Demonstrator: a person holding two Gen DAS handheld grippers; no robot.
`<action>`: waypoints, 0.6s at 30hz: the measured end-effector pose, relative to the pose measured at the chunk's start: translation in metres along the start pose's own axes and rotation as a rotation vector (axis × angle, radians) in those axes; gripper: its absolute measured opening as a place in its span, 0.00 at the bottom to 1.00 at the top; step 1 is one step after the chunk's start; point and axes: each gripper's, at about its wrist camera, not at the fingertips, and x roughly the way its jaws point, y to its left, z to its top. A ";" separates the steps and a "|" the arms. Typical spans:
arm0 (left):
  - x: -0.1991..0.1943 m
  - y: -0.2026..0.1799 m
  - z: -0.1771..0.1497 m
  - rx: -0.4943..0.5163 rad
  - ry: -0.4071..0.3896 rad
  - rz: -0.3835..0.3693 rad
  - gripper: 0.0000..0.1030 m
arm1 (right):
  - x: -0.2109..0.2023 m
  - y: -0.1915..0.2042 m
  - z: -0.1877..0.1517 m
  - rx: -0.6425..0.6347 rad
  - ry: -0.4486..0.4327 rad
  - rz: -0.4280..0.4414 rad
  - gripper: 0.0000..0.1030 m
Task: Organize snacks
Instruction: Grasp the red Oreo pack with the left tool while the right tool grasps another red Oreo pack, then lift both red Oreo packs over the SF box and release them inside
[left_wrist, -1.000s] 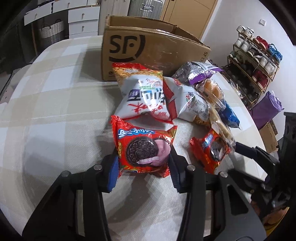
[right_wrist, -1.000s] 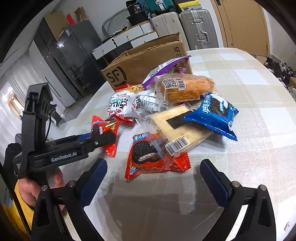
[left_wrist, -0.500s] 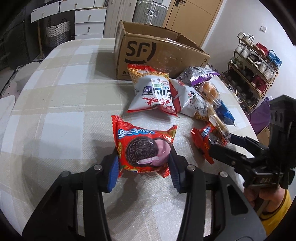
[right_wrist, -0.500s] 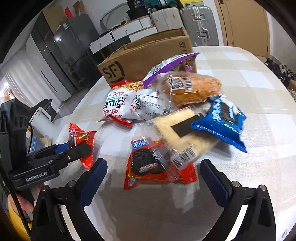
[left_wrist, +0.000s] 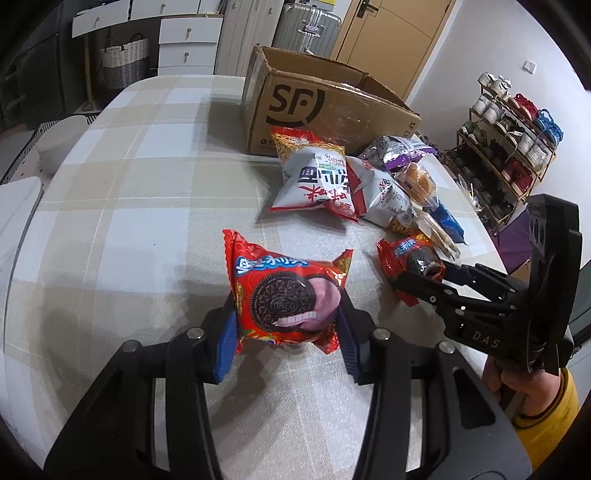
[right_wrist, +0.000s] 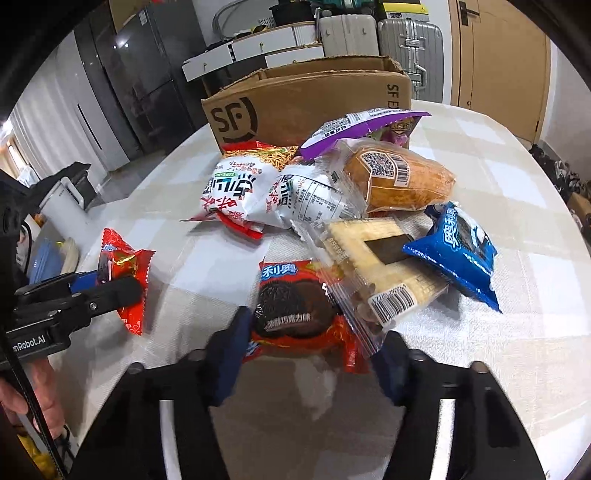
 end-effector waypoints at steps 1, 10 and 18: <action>-0.002 0.000 0.000 0.001 -0.002 0.000 0.42 | -0.001 0.000 -0.001 0.005 0.000 0.011 0.51; -0.026 -0.003 -0.013 0.004 -0.028 0.011 0.42 | -0.024 0.005 -0.015 0.025 -0.042 0.111 0.49; -0.054 -0.010 -0.026 0.014 -0.063 0.019 0.42 | -0.050 0.012 -0.026 0.047 -0.068 0.181 0.49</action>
